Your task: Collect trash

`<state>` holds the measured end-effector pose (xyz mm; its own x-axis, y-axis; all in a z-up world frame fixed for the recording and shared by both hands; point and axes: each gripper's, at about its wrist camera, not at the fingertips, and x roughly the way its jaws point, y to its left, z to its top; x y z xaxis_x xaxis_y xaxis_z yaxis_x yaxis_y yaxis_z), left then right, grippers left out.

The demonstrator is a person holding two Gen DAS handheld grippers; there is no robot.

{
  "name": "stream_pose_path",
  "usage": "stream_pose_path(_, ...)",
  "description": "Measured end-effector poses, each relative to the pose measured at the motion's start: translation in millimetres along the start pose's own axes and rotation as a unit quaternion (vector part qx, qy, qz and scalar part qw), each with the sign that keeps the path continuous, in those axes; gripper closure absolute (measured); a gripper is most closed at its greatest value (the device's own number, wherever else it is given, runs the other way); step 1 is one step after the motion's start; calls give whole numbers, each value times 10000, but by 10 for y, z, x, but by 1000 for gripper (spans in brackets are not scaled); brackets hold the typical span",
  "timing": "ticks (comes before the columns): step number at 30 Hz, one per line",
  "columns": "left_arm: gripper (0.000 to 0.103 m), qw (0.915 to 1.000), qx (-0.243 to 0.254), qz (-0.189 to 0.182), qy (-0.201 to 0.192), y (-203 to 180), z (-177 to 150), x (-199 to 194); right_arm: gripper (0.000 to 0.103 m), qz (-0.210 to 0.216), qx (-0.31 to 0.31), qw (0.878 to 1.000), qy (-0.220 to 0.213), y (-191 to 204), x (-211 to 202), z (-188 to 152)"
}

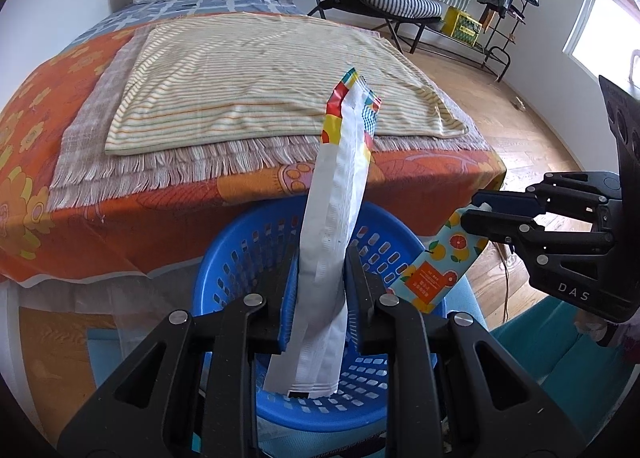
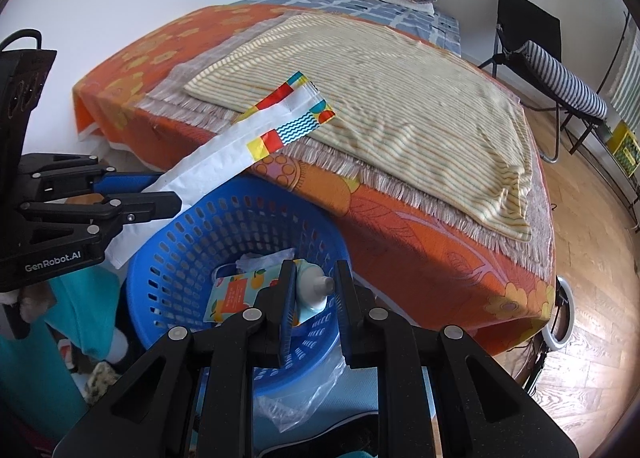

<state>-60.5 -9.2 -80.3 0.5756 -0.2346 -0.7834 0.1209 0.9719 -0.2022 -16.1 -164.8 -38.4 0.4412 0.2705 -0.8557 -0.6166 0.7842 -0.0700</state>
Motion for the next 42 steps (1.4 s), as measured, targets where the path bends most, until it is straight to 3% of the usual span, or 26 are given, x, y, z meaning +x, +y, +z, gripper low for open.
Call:
stream_pose_path(4,76,10000,-13,29,79,5,-10,23,86,55,-21,10000,68,44,21,-7)
stream_pose_path(16,76,9999,1,68,147,-10,-14,50,85,179,152,9993,283,44,123,-35)
stream_pose_path(18,76,9998,-11,87,154,2,-9,59,80,244,262,9988,321,17,140,-38)
stream_pose_path(19,75,9998,-20,91,160,7,-6,63,72,261,304,9987,331,5,144,-36)
stream_pose_path(20,69,9998,-30,101,166,10,-5,66,66,282,350,9984,331,-9,144,-38)
stream_pose_path(21,60,9998,-40,118,157,14,-4,66,65,296,384,9983,322,-18,141,-40)
stream_pose_path(22,57,9998,-48,132,133,17,-3,61,64,301,412,9982,309,-26,135,-40)
stream_pose_path(29,56,9997,-73,200,104,27,27,60,55,318,497,9977,340,-49,145,-44)
stream_pose_path(32,41,9996,-88,257,53,28,41,51,55,310,539,9974,359,-69,149,-42)
stream_pose_path(34,40,9996,-110,263,3,39,54,32,54,311,579,9972,360,-87,148,-38)
stream_pose_path(38,34,9993,-200,324,-39,74,108,12,41,303,672,9968,303,-125,132,-22)
stream_pose_path(42,31,9990,-256,350,-138,85,171,-34,40,300,809,9960,224,-181,106,14)
